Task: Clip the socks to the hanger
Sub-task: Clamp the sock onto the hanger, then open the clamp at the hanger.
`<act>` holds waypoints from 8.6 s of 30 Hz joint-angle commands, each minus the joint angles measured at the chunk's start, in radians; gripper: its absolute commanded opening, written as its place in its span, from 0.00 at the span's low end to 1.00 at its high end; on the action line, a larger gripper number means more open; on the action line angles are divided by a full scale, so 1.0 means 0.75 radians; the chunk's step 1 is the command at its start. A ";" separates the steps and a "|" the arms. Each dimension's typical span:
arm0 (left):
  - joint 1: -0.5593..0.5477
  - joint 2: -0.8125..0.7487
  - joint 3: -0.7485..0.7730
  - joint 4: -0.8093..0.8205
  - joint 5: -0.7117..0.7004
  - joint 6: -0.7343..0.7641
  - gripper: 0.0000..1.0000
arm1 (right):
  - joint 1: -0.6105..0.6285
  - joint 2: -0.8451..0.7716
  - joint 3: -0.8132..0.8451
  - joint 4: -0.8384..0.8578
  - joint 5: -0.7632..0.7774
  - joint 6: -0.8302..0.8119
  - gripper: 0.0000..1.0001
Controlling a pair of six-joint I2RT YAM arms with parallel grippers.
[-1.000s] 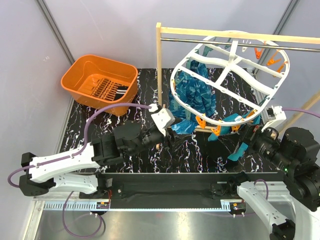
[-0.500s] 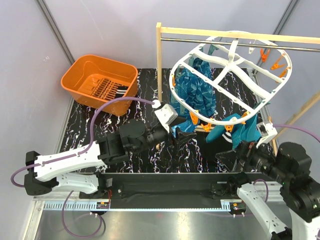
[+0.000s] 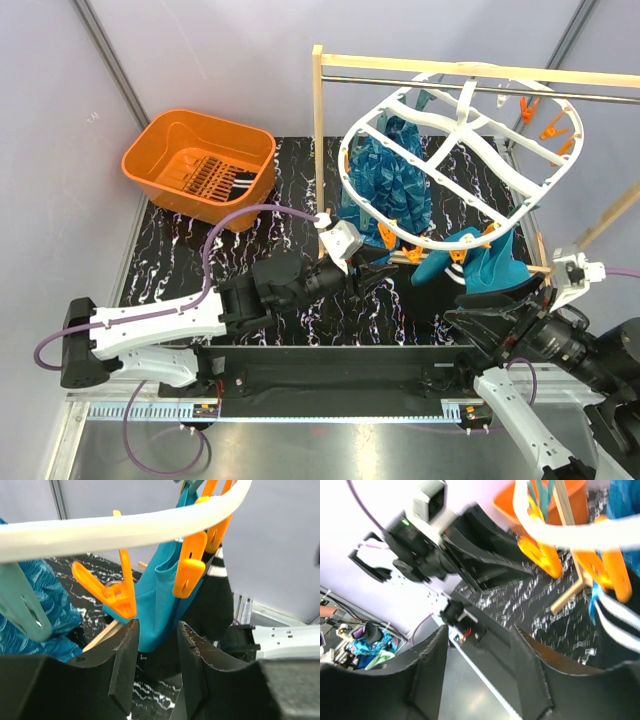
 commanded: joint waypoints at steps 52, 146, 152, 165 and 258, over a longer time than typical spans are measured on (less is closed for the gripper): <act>-0.227 0.200 0.096 0.299 -0.367 0.166 0.59 | -0.007 0.389 0.109 0.023 0.180 -0.247 0.67; -0.204 0.344 0.540 -0.190 -0.173 0.137 0.46 | -0.005 0.454 0.009 0.256 0.182 -0.096 0.00; -0.202 0.240 0.393 -0.135 -0.224 0.133 0.58 | -0.007 0.448 0.013 0.248 0.212 -0.094 0.00; -0.202 0.241 0.380 -0.020 -0.216 0.158 0.62 | -0.007 0.428 0.005 0.267 0.213 -0.016 0.00; -0.106 -0.147 0.231 -0.398 -0.488 -0.044 0.69 | -0.007 0.383 -0.087 0.209 0.233 -0.128 0.00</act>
